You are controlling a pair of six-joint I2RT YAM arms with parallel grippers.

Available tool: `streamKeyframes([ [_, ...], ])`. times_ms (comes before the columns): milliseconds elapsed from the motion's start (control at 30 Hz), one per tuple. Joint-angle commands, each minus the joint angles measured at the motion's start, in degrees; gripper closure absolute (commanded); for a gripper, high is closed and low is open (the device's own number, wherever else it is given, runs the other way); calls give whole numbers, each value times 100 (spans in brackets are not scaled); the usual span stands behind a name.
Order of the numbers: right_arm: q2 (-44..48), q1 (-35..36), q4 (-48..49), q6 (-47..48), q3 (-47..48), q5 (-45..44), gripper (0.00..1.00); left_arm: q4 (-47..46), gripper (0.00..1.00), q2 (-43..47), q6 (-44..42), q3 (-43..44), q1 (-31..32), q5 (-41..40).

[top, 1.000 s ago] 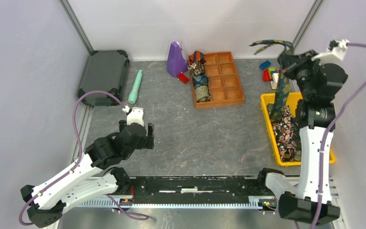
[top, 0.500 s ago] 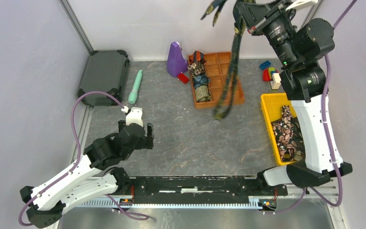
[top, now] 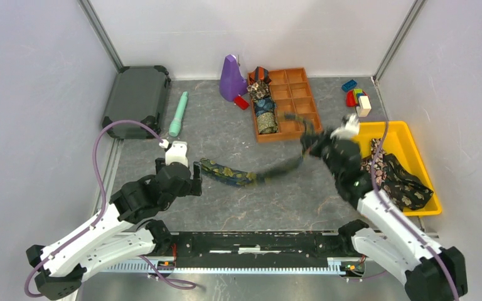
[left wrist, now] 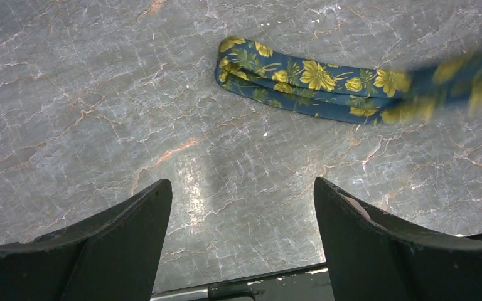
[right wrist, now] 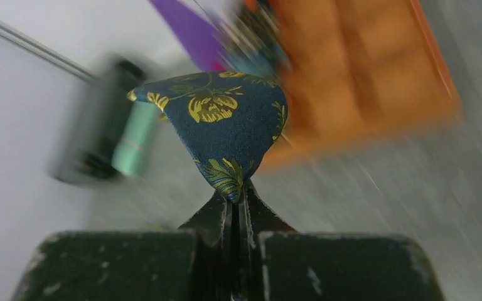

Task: Roll the ties
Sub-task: Place the tie at the center of the board.

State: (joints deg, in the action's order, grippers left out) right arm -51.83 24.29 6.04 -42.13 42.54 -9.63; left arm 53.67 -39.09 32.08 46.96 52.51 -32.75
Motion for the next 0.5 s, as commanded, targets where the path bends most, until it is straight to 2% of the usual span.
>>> streamKeyframes([
  [0, 715, 48, 1167, -408, -2362, -70, 100, -111, 11, -18, 49, 23, 0, -84],
  [67, 741, 64, 1342, -289, -2829, 177, 100, -117, 11, -89, 50, 29, 0, -82],
  [200, 890, 89, 1248, 98, -3003, 357, 100, -76, 11, -387, 115, 86, -4, -152],
  [300, 1181, 91, 1082, 342, -3016, 252, 100, 161, 11, -832, 752, 199, -5, -596],
  [367, 1351, 87, 915, 425, -3045, 208, 100, 9, 13, -1060, 998, 133, -6, -627],
  [467, 1665, 88, 694, 481, -3197, 176, 100, -626, 18, -1331, 933, -102, -271, -352],
])
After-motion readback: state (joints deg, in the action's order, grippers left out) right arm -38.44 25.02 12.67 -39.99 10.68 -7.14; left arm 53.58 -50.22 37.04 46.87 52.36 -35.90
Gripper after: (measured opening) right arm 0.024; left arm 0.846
